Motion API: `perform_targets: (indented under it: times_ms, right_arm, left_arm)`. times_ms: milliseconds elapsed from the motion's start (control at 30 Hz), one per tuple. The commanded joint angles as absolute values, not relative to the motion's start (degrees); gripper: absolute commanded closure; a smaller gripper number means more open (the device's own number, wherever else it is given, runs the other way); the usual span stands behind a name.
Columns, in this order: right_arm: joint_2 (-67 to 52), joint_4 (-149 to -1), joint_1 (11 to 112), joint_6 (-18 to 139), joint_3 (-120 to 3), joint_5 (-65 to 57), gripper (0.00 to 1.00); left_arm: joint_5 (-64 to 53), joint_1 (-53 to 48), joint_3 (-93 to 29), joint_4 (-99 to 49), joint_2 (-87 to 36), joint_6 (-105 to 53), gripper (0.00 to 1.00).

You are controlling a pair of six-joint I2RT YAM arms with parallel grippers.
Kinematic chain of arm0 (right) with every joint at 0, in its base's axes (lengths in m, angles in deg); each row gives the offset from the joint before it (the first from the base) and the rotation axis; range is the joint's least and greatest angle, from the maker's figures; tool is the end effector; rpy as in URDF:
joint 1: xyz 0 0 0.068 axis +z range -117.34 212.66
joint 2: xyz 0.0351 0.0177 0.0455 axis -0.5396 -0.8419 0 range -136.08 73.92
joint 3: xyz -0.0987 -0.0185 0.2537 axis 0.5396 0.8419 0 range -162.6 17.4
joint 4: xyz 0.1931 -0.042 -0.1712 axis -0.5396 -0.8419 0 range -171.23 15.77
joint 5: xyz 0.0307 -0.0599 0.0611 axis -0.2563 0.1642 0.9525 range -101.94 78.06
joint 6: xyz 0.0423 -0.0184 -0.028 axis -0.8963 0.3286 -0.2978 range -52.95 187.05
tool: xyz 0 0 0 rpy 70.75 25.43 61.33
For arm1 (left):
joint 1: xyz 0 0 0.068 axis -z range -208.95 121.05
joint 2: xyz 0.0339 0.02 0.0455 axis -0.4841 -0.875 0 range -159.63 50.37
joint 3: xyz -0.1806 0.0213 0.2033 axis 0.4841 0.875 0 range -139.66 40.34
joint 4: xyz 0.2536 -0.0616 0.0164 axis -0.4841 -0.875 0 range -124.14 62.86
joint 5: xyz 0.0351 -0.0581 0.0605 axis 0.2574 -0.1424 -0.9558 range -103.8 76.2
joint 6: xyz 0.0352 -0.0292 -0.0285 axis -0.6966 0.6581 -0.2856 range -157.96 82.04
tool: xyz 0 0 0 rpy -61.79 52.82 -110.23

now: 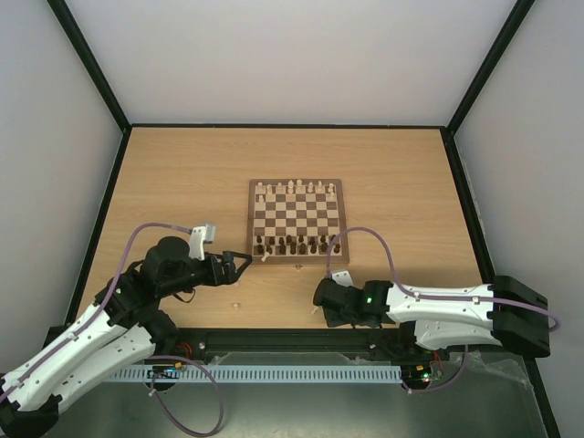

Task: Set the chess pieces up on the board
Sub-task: Pick up the chess piece at the center of the board.

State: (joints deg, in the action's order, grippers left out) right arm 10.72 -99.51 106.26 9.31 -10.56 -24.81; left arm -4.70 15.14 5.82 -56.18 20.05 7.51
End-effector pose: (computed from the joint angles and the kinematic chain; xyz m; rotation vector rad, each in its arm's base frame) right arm 0.0611 0.1793 0.1622 -0.2912 2.6674 0.5185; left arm 0.0904 -0.0953 0.2787 0.0852 2.1940 -1.1110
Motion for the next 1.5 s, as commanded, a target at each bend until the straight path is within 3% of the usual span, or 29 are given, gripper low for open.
perform_targets:
  times_ms: [0,400,1067,1467]
  right_arm:
    - [9.88,-97.76,103.93,9.21,-8.69,-24.67,0.89]
    - [9.34,-91.21,103.24,13.99,-7.16,-17.55,0.91]
    - [17.72,-95.99,107.31,8.00,-5.44,-18.68,0.92]
    - [21.23,-95.65,105.41,8.13,-9.69,-23.24,0.92]
  left_arm:
    - [-3.91,15.43,6.67,-55.95,21.16,7.34,0.01]
    - [-4.54,15.43,7.66,-55.57,21.28,8.00,0.01]
    - [-3.99,15.73,9.42,-53.46,19.81,8.44,0.01]
    - [0.50,22.38,19.16,-38.83,18.65,14.11,0.02]
